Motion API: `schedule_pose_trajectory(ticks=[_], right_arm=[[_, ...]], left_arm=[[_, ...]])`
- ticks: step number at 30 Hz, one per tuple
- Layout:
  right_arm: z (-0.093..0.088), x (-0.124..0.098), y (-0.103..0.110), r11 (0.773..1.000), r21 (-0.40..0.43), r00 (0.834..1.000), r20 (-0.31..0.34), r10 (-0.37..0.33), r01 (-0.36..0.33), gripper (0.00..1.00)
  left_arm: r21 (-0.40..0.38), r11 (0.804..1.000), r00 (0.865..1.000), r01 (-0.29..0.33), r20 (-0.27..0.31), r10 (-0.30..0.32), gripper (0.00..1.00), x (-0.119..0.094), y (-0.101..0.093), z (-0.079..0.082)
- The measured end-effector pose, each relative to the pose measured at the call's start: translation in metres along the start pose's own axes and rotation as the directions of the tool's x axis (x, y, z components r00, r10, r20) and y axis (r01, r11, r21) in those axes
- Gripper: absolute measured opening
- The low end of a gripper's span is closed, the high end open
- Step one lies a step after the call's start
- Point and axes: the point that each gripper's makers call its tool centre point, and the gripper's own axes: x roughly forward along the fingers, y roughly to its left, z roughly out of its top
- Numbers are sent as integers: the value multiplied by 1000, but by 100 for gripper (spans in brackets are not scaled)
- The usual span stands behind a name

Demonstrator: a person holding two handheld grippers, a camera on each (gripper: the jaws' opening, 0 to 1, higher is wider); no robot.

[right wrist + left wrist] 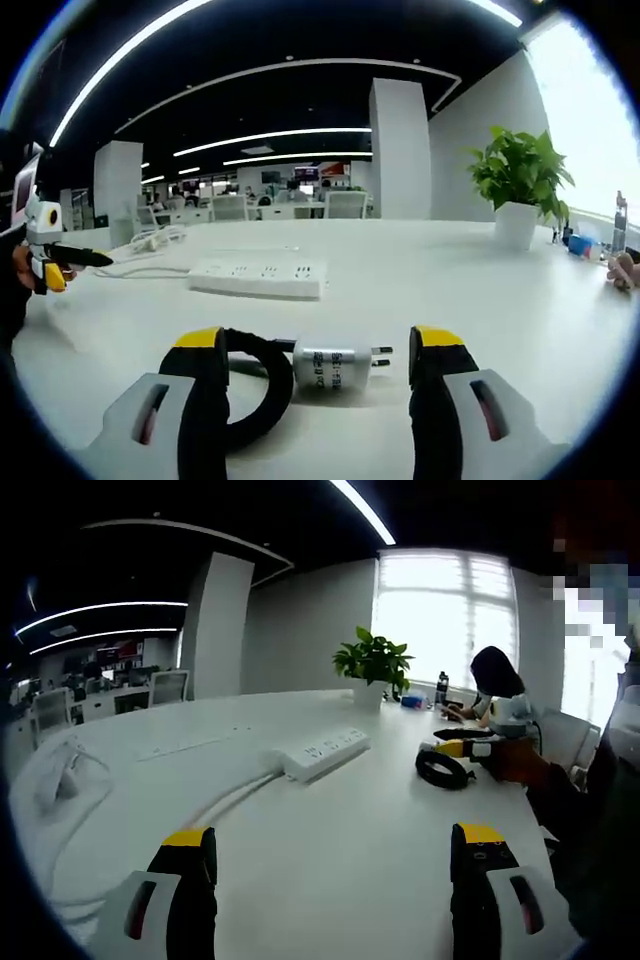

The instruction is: Straighten the power strip on the desk, plug the charger into it

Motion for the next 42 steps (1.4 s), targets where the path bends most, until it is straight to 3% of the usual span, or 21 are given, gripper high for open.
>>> schedule_pose_trajectory(ticks=[21,25,30,37,42], right_arm=[[-5,7,-1,1000,-13,999,-41,-18,17,60],[0,6,-2,1000,-12,1000,-16,-27,26,52],[-1,9,0,1000,-8,999,-31,-24,24,54],[1,11,-3,999,0,999,-21,-32,32,47],[-4,14,-3,1000,-5,998,-47,-31,31,47]], left_arm=[[3,1000,1000,13,-14,-13,99,-6,-2,-6],[2,1000,1000,22,-20,-22,99,-6,-5,-9],[-1,1000,1000,22,-22,-22,99,-6,-4,-10],[3,1000,999,23,-28,-23,99,-8,-3,-12],[2,1000,999,23,-32,-23,99,-9,-3,-14]])
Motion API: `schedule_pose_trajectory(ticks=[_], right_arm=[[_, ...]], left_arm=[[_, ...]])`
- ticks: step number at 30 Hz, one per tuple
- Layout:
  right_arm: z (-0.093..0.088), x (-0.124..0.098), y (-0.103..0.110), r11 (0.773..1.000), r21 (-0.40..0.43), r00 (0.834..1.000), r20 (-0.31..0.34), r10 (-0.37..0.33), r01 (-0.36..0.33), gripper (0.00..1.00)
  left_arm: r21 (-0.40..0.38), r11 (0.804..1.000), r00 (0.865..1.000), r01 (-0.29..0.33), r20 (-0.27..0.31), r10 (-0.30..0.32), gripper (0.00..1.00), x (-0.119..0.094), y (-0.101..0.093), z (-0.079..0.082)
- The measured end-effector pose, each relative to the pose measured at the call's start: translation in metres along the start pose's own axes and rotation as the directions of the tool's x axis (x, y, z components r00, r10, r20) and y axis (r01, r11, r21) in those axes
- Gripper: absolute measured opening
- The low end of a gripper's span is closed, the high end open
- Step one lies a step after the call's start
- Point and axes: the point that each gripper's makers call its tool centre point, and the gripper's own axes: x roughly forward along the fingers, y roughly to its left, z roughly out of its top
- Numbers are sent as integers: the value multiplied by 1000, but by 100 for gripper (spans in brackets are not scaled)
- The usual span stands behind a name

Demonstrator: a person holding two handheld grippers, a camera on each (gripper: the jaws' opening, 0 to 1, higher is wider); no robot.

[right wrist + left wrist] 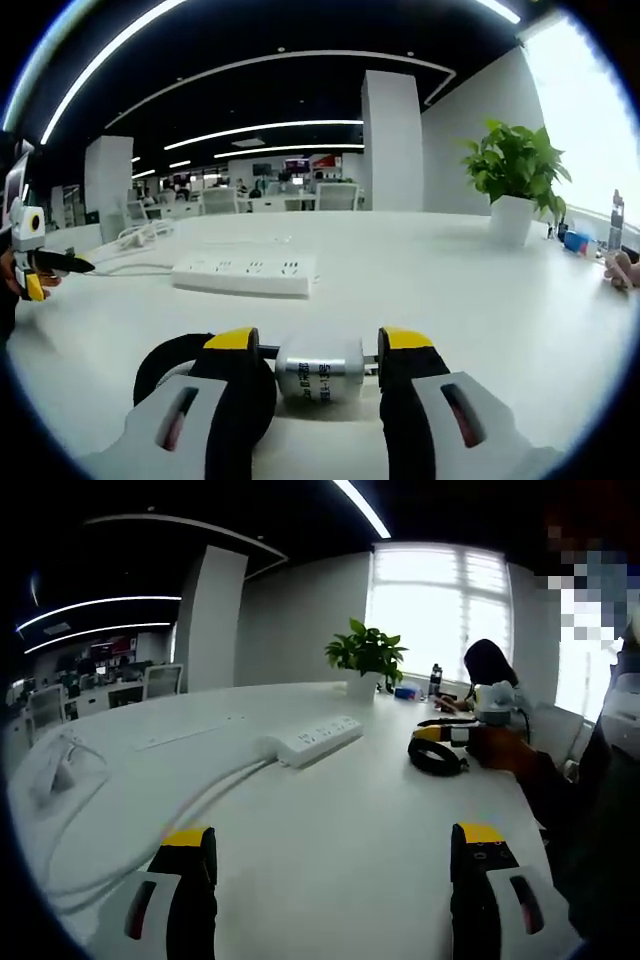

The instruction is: Straighten the power strip on the desk, plug the charger into it

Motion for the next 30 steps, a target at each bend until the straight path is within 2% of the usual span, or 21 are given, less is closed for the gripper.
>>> schedule_pose_trajectory(ticks=[8,15,23,30], right_arm=[[-2,2,1,1000,-13,1000,-7,0,0,40],[-2,4,1,998,-61,1000,-2,-13,13,36],[-1,4,3,993,-114,1000,9,-8,9,35],[-3,4,0,997,-52,998,-6,58,-59,35]], left_arm=[[-2,1000,1000,2,-5,-2,99,3,0,-2],[3,1000,1000,9,-8,-9,99,5,-1,-3],[2,1000,1000,3,-16,-3,99,6,0,-5],[3,1000,1000,2,-15,-2,99,7,0,-5]])
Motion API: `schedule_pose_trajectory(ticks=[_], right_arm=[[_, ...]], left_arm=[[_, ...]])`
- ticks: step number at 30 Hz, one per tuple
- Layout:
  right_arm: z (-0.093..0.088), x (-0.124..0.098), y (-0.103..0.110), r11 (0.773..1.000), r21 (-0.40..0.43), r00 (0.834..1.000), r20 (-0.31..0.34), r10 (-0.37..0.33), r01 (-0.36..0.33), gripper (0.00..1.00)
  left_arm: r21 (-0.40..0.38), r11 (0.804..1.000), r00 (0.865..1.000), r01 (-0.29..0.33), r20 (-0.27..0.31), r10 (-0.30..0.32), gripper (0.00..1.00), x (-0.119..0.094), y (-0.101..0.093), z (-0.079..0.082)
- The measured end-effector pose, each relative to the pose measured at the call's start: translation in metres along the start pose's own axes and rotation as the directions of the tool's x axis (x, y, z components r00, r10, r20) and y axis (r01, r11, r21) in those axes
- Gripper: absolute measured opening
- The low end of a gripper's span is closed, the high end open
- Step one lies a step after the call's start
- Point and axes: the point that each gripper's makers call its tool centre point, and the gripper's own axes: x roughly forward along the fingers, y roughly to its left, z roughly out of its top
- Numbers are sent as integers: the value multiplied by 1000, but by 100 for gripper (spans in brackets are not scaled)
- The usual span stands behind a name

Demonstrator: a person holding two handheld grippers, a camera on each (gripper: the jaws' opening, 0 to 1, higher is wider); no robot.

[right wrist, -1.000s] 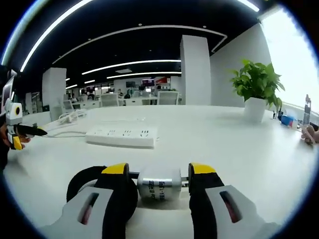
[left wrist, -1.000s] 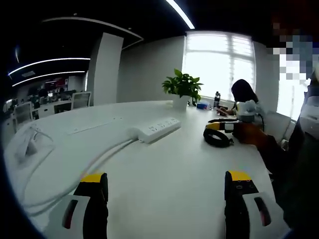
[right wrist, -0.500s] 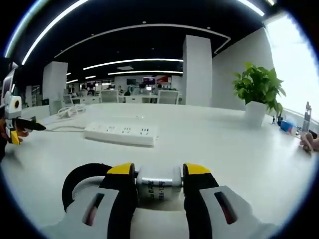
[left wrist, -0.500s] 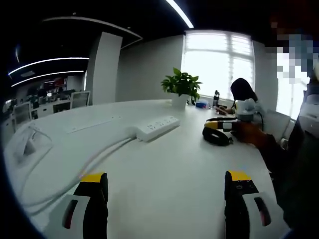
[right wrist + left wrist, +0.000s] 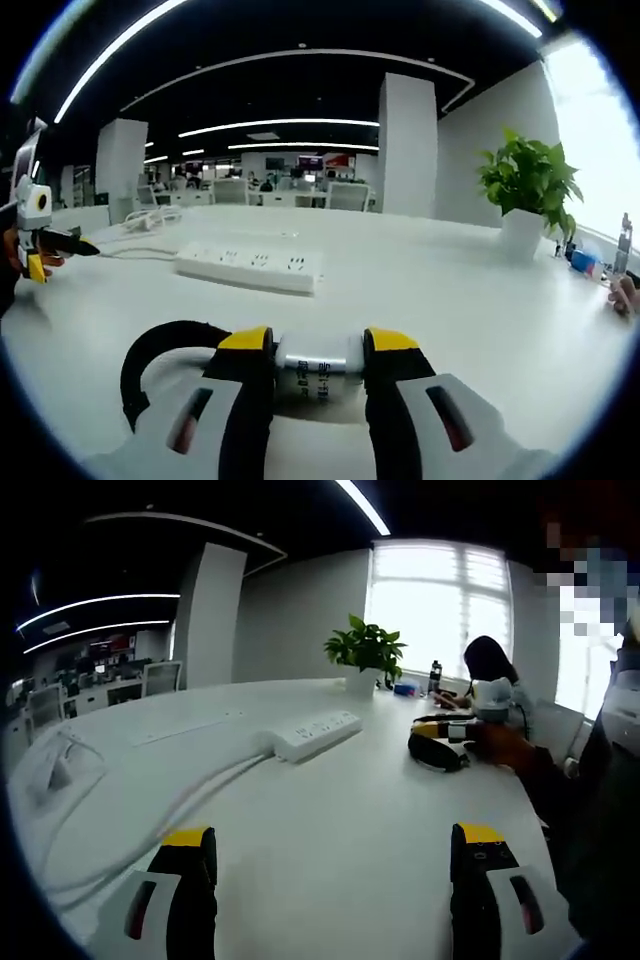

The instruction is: Straighten the power strip on the desk, plug the charger into it

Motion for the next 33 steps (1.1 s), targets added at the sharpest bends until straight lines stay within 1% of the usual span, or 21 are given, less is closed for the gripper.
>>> schedule_pose_trajectory(ticks=[8,18,25,33], right_arm=[[1,2,2,998,-28,998,4,62,-62,34],[1,3,5,987,-51,988,7,151,-150,34],[2,4,6,975,-68,978,7,211,-210,34],[2,6,5,954,-90,957,8,289,-288,33]], left_arm=[[0,1000,1000,-4,-6,4,99,1,1,-3],[5,1000,1000,-10,-8,10,99,-1,2,-4],[2,1000,1000,-10,-7,10,99,0,0,-5],[7,1000,1000,-7,-12,7,99,3,-4,-5]])
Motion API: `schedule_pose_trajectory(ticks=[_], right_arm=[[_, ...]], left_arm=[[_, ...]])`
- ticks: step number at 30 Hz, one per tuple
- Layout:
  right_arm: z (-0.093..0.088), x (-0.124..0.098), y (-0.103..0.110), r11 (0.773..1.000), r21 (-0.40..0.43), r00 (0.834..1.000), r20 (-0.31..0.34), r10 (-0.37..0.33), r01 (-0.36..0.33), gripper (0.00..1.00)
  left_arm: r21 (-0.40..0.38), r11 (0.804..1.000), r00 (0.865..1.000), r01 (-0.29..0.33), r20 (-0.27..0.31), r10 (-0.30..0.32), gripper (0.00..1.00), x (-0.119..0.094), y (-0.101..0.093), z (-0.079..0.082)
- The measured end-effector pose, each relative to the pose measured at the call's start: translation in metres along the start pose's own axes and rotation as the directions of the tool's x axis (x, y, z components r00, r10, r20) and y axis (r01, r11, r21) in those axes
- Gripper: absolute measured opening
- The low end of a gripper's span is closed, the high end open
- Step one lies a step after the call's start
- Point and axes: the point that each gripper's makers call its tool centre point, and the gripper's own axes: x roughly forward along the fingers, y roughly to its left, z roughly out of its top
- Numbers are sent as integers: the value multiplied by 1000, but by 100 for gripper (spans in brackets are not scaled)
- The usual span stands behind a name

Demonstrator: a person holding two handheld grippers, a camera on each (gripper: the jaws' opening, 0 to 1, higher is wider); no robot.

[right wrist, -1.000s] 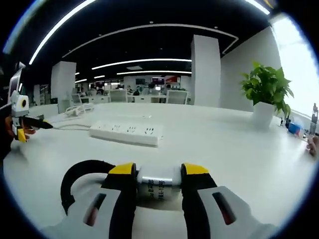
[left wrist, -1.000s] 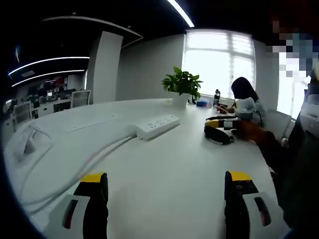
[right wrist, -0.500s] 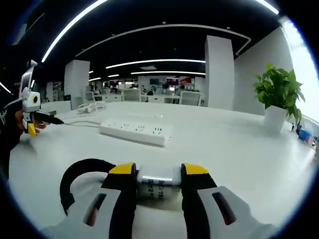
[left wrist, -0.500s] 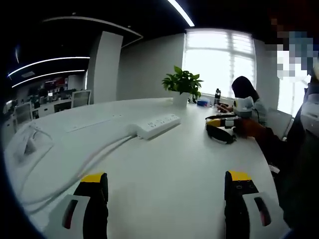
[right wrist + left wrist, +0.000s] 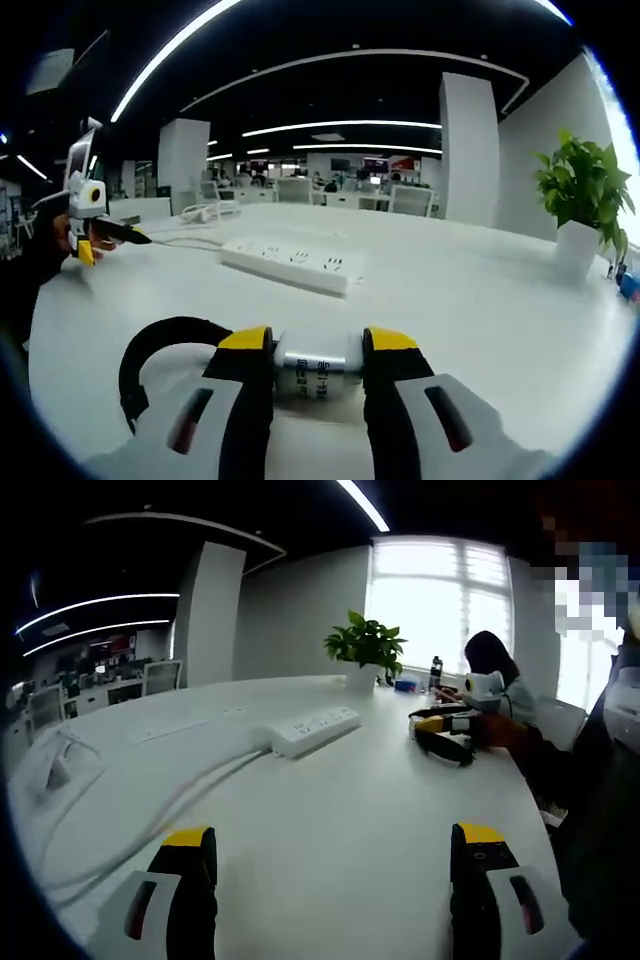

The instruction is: Straighten the power strip on the desk, plug the charger into it

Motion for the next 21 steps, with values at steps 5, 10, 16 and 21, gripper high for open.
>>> schedule_pose_trajectory(ticks=[5,10,16,21], right_arm=[[0,1,2,997,-11,997,5,78,-78,33],[1,2,4,991,-19,991,1,132,-132,33],[1,3,4,983,-34,984,14,180,-179,33],[1,4,6,977,-40,978,9,209,-208,33]], left_arm=[[9,1000,1000,-1,-4,1,99,1,-2,1],[11,1000,1000,-4,-3,4,99,1,-1,2],[19,1000,1000,-13,-9,13,99,0,0,1],[36,999,1000,-9,-6,9,99,0,-2,2]])
